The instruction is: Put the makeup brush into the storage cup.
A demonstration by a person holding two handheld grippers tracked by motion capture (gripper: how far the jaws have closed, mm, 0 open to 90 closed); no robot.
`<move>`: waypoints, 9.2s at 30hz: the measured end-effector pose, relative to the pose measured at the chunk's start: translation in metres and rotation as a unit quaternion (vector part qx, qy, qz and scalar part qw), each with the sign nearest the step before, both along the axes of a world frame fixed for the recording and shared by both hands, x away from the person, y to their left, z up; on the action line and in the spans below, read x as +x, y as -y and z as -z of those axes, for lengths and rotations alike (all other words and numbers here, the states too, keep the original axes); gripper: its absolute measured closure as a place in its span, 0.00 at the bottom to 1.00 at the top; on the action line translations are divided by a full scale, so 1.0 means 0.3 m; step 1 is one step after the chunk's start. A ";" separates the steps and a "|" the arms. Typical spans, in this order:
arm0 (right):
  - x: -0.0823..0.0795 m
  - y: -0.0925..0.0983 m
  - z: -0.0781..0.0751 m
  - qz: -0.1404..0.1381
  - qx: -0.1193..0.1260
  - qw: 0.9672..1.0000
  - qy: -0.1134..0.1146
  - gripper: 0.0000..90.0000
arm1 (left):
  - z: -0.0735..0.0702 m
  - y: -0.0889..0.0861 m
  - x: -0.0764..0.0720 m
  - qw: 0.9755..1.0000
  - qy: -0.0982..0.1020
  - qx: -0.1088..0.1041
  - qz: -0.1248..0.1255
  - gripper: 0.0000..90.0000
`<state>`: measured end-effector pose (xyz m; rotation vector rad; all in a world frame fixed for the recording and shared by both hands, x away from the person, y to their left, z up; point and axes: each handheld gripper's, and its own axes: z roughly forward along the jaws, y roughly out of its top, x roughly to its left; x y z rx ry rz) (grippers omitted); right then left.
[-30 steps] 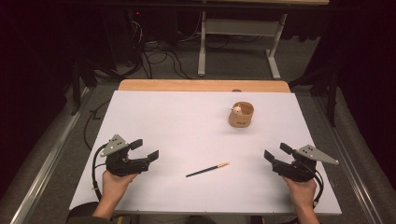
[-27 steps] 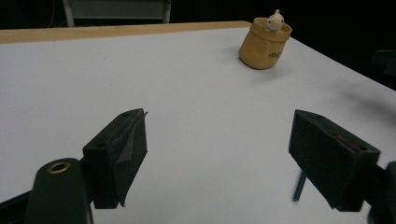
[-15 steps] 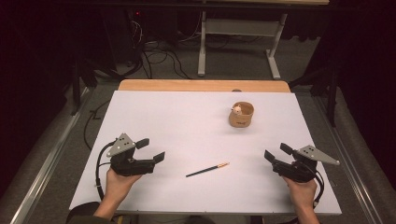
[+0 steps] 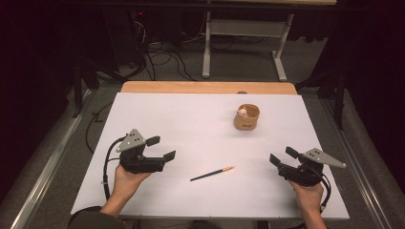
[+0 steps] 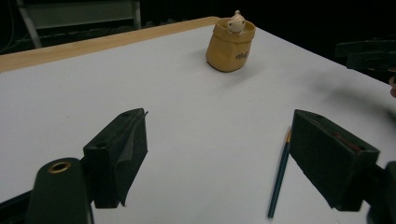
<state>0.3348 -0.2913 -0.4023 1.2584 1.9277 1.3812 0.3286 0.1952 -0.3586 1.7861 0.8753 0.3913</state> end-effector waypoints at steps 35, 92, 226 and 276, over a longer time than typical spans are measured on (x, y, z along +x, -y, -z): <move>0.005 0.004 0.000 -0.004 -0.001 1.000 -0.011 0.31 | -0.014 0.173 0.049 0.998 0.032 -0.020 0.053 0.23; 0.011 0.008 0.000 -0.005 -0.001 1.000 -0.021 0.31 | 0.035 0.458 0.133 0.986 -0.029 0.020 0.160 0.34; 0.020 0.008 0.007 -0.003 -0.005 0.999 -0.046 0.32 | 0.108 0.564 0.157 0.904 -0.193 0.334 0.187 0.46; 0.024 0.005 0.009 -0.008 -0.005 0.999 -0.052 0.32 | 0.134 0.575 0.148 0.884 -0.207 0.373 0.190 0.90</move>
